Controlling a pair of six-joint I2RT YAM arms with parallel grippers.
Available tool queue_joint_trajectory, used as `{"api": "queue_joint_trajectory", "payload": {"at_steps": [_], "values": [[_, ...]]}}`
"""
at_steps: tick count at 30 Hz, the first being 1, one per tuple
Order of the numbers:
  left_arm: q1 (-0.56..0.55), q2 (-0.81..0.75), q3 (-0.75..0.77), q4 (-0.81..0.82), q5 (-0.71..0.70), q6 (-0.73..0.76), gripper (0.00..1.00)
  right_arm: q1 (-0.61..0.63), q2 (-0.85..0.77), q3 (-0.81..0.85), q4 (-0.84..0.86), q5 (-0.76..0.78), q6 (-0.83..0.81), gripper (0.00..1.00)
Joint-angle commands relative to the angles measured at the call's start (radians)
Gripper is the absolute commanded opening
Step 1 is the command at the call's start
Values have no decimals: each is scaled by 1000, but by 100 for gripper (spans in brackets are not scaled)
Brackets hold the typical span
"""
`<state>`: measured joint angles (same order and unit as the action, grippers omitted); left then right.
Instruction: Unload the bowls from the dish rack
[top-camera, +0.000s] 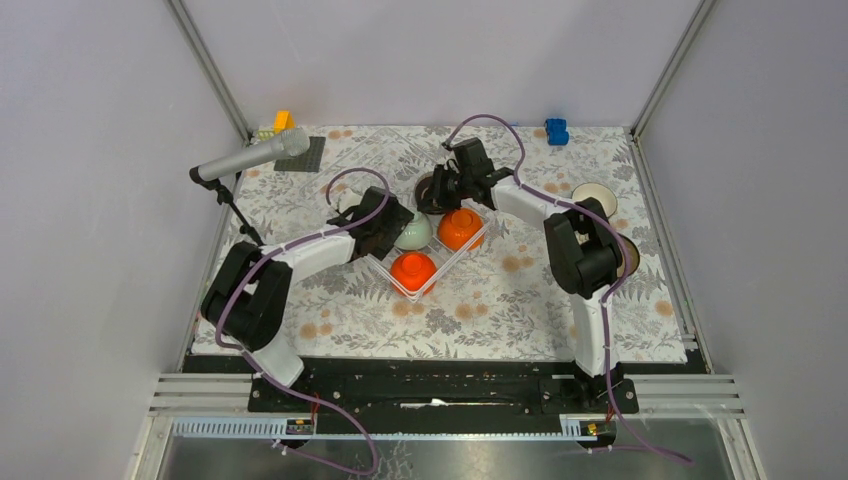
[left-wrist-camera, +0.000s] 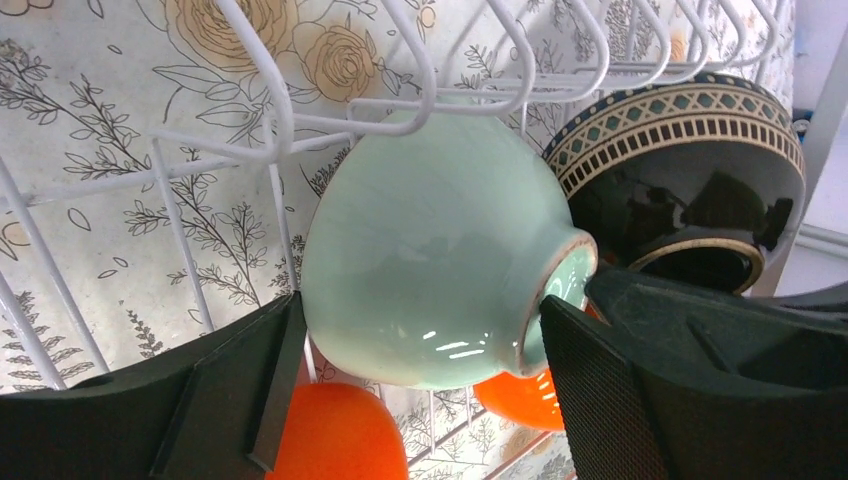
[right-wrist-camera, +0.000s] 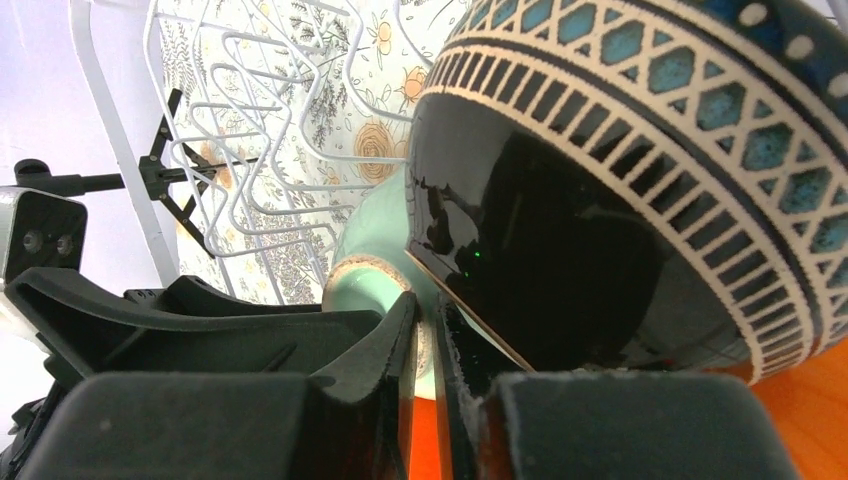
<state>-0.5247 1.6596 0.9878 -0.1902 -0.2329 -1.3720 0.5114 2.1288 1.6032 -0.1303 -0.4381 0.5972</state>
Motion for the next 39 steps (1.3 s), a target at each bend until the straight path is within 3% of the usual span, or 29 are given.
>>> {"api": "queue_joint_trajectory", "payload": {"at_steps": [1, 13, 21, 31, 39], "values": [[-5, -62, -63, 111, -23, 44, 89, -25, -20, -62, -33, 86, -16, 17], [-5, -124, -106, 197, 23, 99, 74, -26, -152, -122, -25, 95, -31, 35], [-4, -130, -109, 272, 92, 147, 70, -26, -189, -145, -25, 102, -44, 44], [-4, -208, -169, 401, 113, 245, 61, -26, -278, -190, -25, 121, -83, 46], [-5, -253, -147, 350, 93, 304, 59, -25, -340, -232, -5, 102, -128, 49]]}}
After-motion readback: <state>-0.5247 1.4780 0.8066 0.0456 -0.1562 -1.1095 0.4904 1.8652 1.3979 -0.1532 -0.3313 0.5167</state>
